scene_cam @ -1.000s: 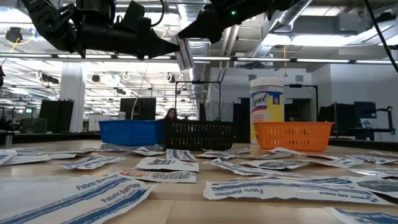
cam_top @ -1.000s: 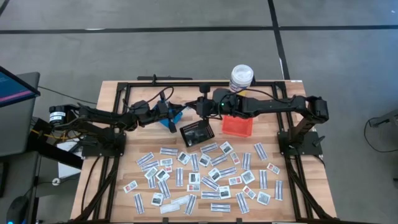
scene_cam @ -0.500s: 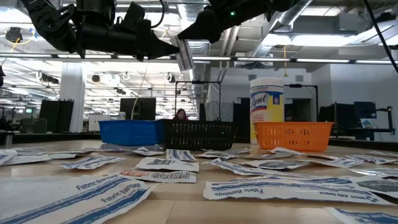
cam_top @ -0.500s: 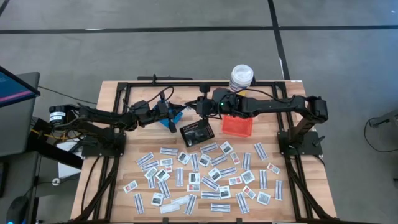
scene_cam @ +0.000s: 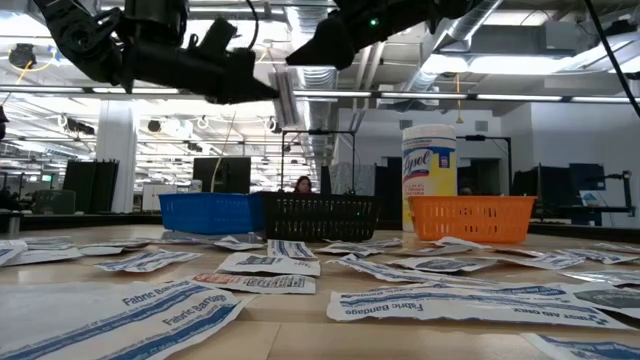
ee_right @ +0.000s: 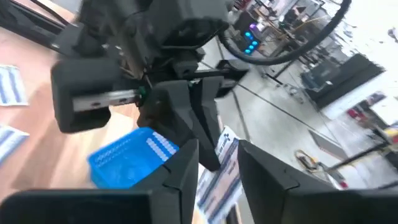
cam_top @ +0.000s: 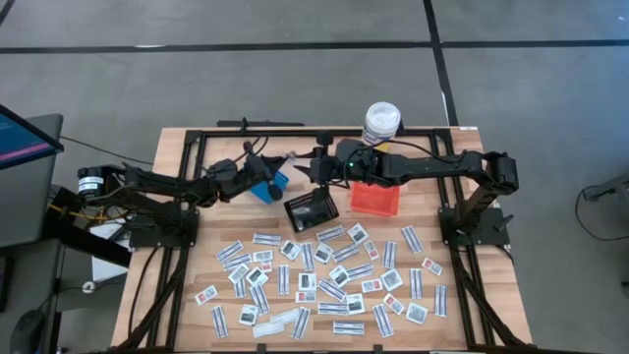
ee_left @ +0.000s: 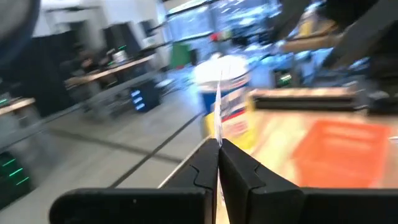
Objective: Pick & Place First Aid Supplies
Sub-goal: Put the bandage into the blue container
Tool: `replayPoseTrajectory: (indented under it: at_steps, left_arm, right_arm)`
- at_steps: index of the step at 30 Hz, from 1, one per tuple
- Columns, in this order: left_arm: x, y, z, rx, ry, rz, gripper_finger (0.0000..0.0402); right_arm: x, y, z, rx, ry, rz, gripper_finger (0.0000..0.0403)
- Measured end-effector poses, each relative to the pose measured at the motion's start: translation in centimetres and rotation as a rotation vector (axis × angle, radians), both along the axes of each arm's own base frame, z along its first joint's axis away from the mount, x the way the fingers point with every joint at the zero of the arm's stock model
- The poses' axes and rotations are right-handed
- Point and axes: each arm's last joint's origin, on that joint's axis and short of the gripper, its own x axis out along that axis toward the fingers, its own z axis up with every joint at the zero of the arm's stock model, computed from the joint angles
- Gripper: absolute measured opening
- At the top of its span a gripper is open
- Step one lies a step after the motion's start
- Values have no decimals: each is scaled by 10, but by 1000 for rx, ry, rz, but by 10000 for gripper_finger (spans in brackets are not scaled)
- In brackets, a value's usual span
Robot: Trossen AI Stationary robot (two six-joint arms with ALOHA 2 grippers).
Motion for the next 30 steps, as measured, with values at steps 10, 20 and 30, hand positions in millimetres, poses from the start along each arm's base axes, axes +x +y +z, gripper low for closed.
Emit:
replayPoseTrajectory:
  at_steps: [10,20,30]
  left_arm:
    - [-8,8,-8,-51,140,114,12]
    - [-64,-3,18,-245,132,-68,8]
    - [-90,11,2,-424,277,-165,6]
  right_arm:
    - [-1,-2,-1,-23,17,-81,130]
    - [-1,-2,-3,-25,32,-82,128]
    - [-1,-2,-3,-25,33,-81,127]
